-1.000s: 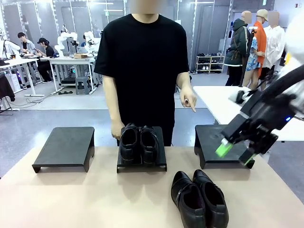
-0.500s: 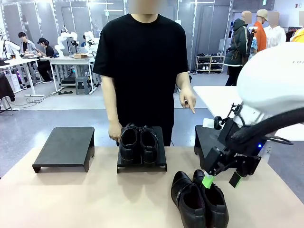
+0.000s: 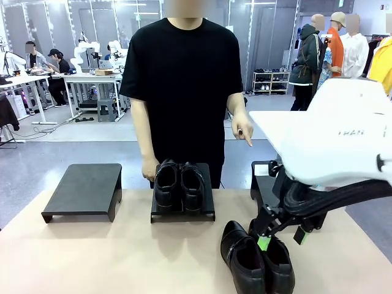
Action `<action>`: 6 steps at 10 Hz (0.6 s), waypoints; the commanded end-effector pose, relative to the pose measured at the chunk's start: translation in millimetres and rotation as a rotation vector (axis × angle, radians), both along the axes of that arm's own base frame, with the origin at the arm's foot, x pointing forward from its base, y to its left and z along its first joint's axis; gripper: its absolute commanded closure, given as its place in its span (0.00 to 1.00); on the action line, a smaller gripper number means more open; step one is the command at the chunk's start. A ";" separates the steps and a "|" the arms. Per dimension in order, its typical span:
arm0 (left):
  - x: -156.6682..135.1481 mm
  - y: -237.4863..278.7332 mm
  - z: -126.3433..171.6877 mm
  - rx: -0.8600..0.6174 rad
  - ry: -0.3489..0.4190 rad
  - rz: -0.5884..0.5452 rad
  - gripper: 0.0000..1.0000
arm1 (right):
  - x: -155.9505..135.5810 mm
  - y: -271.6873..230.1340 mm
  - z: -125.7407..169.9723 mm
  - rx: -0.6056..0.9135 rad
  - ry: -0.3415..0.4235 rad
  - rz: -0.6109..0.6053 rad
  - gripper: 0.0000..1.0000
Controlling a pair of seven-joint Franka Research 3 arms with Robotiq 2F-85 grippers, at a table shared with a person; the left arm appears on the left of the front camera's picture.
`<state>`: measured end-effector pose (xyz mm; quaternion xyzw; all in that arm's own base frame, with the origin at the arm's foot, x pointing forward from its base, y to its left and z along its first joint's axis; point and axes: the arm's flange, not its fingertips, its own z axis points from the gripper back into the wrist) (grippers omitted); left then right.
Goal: Place the shoes on the stand as instructed by the person.
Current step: Pick up another pair of Shoes and place it on the Shoes Stand indicated by the person.
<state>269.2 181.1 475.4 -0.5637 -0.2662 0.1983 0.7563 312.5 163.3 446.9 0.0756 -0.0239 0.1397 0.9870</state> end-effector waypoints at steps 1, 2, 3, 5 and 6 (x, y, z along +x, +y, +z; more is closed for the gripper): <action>0.5 1.1 -1.3 0.000 -0.012 -0.013 0.00 | -4.6 16.7 -23.0 -0.044 -0.027 -0.038 0.00; 0.5 1.1 -1.3 0.000 -0.012 -0.013 0.00 | -2.9 21.1 -28.8 -0.056 -0.021 -0.045 0.00; 0.5 1.1 -1.3 0.000 -0.012 -0.013 0.00 | -2.3 25.3 -36.2 -0.063 -0.012 -0.050 0.00; 0.5 1.1 -1.3 0.000 -0.012 -0.013 0.00 | -0.1 29.7 -49.3 -0.095 -0.031 -0.063 0.00; 0.5 1.1 -1.3 0.000 -0.012 -0.013 0.00 | 3.7 29.0 -55.5 -0.102 -0.033 -0.077 0.00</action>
